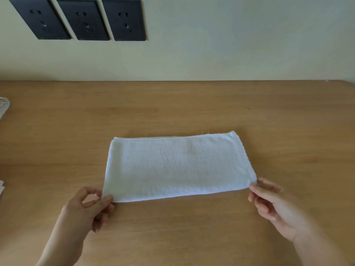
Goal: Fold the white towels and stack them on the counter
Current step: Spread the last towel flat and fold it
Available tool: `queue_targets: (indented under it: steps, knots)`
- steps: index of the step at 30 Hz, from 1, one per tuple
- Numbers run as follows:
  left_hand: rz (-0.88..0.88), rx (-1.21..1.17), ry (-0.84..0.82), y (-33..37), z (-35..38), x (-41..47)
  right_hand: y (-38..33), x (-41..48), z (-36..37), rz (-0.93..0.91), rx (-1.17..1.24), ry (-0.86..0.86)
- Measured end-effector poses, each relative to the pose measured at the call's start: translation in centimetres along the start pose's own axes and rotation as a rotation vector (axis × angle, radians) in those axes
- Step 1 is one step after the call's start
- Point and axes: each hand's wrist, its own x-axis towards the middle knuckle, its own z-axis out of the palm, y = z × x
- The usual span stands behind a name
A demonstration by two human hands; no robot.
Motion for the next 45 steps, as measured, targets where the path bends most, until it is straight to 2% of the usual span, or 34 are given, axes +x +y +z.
queue_targets:
  steps: [6,8,12,16,18,19,21,22,23,24,26,28,29,31,34,37,38,39,42,43,44,45]
  knots:
    - [-0.088,-0.030,-0.095,0.6,-0.3,-0.1,-0.5,0.3,0.4,0.008,-0.166,0.010]
    - [-0.066,-0.050,-0.034,0.4,-0.2,0.3,-0.5,0.4,0.7,-0.016,-0.226,0.077]
    - [-0.031,-0.025,0.102,-0.2,0.3,0.8,-0.3,0.7,0.6,-0.048,-0.188,0.176]
    - [-0.005,0.053,0.158,-0.8,0.7,0.9,-0.1,1.0,0.7,-0.033,-0.172,0.248]
    - [0.034,0.157,0.163,-0.6,0.5,0.6,-0.2,0.8,1.0,-0.011,-0.242,0.278]
    - [0.072,0.253,0.174,-0.3,0.5,0.3,-0.3,0.6,1.1,-0.008,-0.335,0.298]
    - [0.206,0.560,0.282,0.5,0.4,-0.3,-0.3,0.1,2.0,-0.095,-0.759,0.428]
    - [0.328,0.681,0.363,0.9,0.8,-0.6,-0.2,-0.4,3.0,-0.239,-0.999,0.540]
    - [0.483,0.724,0.404,1.4,1.7,-1.0,0.2,-1.0,4.7,-0.466,-1.117,0.621]
    - [0.643,0.729,0.373,1.5,3.0,-1.5,1.0,-1.8,7.0,-0.688,-1.135,0.615]
    - [0.870,0.820,0.227,0.4,6.4,-1.7,3.2,-2.6,12.0,-0.964,-1.109,0.404]
    - [0.887,0.977,0.117,-1.7,8.9,-1.4,6.4,-2.5,15.2,-1.045,-1.190,0.144]
    - [0.847,1.038,0.112,-2.6,9.3,-1.0,7.7,-2.2,15.6,-1.050,-1.282,0.072]
    - [0.791,1.091,0.150,-3.8,8.4,-0.4,9.1,-1.4,14.0,-0.978,-1.505,0.062]
    - [0.779,1.079,0.194,-5.2,6.8,0.4,9.8,-0.6,8.7,-0.804,-1.588,0.245]
    - [0.744,1.072,0.203,-4.9,6.9,0.5,7.5,-0.7,4.7,-0.565,-1.526,0.504]
    - [0.742,1.077,0.208,-4.7,7.3,0.5,6.6,-0.7,4.8,-0.556,-1.499,0.539]
    - [0.755,1.082,0.208,-4.3,7.8,0.6,5.8,-0.8,5.7,-0.608,-1.472,0.521]
    - [0.821,1.110,0.194,-3.7,8.9,1.1,5.5,-0.2,10.1,-0.939,-1.492,0.116]
    - [0.810,1.119,0.188,-3.6,8.9,1.4,6.0,0.5,10.4,-0.942,-1.534,0.020]
    - [0.789,1.130,0.183,-3.6,8.6,1.6,6.3,1.3,9.8,-0.876,-1.555,0.014]
    - [0.770,1.135,0.187,-3.7,8.3,1.8,6.2,2.2,8.4,-0.772,-1.544,0.106]
